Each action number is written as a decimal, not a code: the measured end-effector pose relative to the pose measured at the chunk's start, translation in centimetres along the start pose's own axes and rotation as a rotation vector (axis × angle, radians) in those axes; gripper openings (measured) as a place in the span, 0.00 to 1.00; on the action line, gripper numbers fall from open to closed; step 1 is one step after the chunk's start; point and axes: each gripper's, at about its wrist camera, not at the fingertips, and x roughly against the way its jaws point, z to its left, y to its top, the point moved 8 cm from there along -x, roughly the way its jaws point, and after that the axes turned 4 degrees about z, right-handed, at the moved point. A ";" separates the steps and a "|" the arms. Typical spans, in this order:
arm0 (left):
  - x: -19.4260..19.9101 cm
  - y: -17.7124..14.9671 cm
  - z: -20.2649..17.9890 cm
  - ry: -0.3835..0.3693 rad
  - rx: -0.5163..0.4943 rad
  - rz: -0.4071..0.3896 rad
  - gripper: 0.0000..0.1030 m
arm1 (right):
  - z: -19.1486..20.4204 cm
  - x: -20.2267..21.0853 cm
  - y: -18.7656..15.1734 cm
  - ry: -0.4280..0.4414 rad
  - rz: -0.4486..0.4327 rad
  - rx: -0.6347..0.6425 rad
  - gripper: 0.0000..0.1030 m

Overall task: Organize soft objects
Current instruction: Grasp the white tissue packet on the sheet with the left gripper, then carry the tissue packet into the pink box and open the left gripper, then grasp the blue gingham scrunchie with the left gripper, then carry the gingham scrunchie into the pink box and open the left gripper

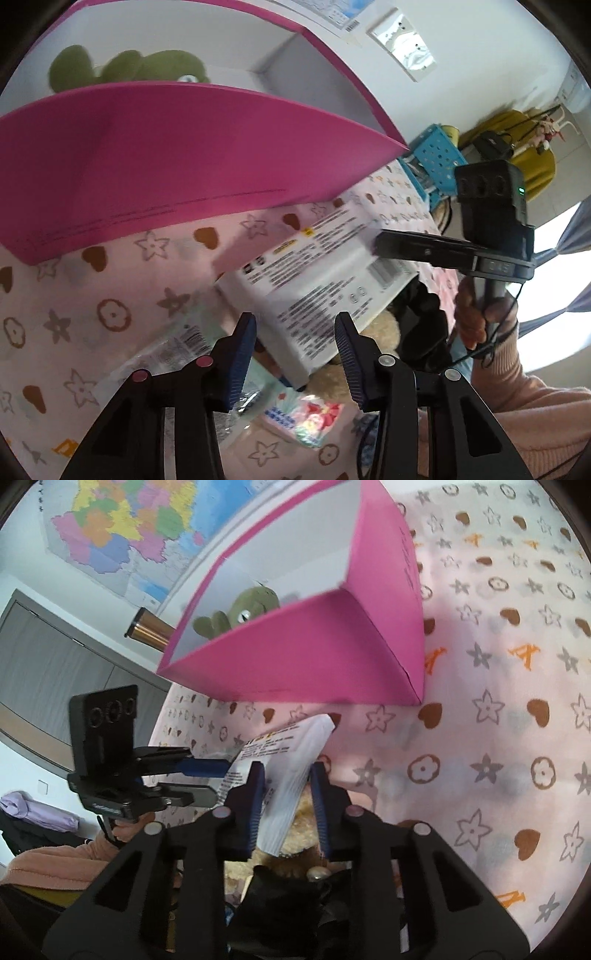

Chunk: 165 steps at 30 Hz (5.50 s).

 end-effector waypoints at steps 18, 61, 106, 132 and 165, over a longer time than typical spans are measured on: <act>-2.8 1.3 -0.8 -0.023 -0.028 0.064 0.58 | 0.6 0.9 0.0 -0.028 -0.064 0.096 0.18; 3.6 12.3 -2.4 0.284 -0.120 -0.144 0.44 | 1.3 4.5 12.5 -0.213 -0.216 0.153 0.22; -2.4 -11.6 -8.6 0.029 -0.306 0.068 0.46 | 2.9 0.4 -14.7 -0.177 0.121 0.181 0.42; 2.9 -7.7 -9.9 0.035 -0.312 -0.089 0.17 | 9.3 4.3 -10.1 -0.048 -0.057 0.321 0.17; 2.6 17.0 -2.0 0.316 -0.124 -0.180 0.17 | 4.0 3.9 16.3 -0.228 -0.153 0.267 0.18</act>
